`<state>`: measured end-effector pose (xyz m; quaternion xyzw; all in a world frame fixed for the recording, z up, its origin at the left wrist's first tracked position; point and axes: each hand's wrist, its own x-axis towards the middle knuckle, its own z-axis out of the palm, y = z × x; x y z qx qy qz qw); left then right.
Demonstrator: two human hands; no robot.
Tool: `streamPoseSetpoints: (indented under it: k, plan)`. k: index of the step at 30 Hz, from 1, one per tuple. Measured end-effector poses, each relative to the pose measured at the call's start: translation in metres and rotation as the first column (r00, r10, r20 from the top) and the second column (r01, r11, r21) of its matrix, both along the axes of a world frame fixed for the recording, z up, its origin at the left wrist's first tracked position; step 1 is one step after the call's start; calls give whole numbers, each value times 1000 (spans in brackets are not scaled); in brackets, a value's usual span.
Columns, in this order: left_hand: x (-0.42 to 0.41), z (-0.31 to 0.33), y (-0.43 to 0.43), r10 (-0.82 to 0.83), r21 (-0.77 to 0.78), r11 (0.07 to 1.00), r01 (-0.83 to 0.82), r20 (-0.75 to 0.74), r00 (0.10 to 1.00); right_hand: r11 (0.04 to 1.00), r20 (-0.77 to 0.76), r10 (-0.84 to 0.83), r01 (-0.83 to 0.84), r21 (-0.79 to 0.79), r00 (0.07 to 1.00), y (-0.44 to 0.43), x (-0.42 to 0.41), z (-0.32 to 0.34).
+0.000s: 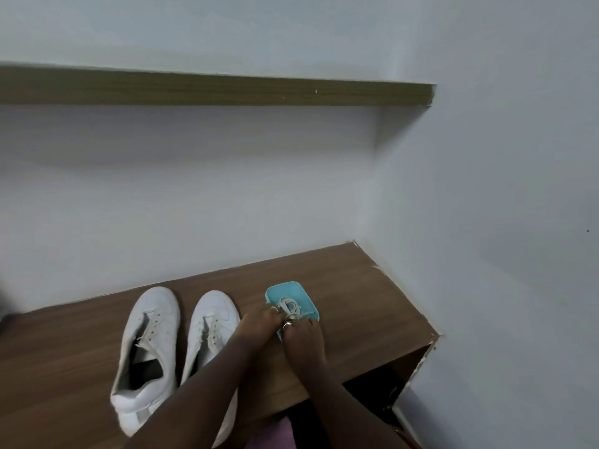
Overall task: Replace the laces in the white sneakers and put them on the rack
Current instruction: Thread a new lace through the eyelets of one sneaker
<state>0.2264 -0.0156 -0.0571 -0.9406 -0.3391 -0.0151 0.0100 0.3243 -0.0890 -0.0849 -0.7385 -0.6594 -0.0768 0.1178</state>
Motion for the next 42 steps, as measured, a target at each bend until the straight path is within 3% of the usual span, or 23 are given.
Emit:
streamPoseSetpoints:
  k: [7, 13, 18, 21, 25, 31, 42]
  plan:
    - [-35, -10, -9, 158, -37, 987, -157, 52, 986, 998, -12, -13, 12, -63, 1000, -3, -33, -1]
    - [-31, -12, -12, 181, -54, 982, -180, 21, 983, 982, 2, -53, 52, -184, 999, 8, -24, 22]
    - [-19, -12, -4, 199, -64, 978, -197, 41, 979, 980, -82, -4, -12, -197, 997, 20, 3, 21]
    - [-16, -13, 0, 216, -101, 973, -207, 83, 973, 987, -113, -111, 96, -131, 987, 26, 20, 19]
    - [-14, -17, 4, 203, -123, 975, -187, 131, 970, 967, -121, -176, 148, -206, 977, 46, 33, 17]
    - [-14, -21, 9, 163, -121, 981, -153, 79, 984, 942, 151, -107, 149, -301, 983, 68, 24, 12]
    - [-15, -22, 9, 151, -123, 982, -144, 51, 987, 800, 218, -257, 333, -499, 942, 88, 18, 6]
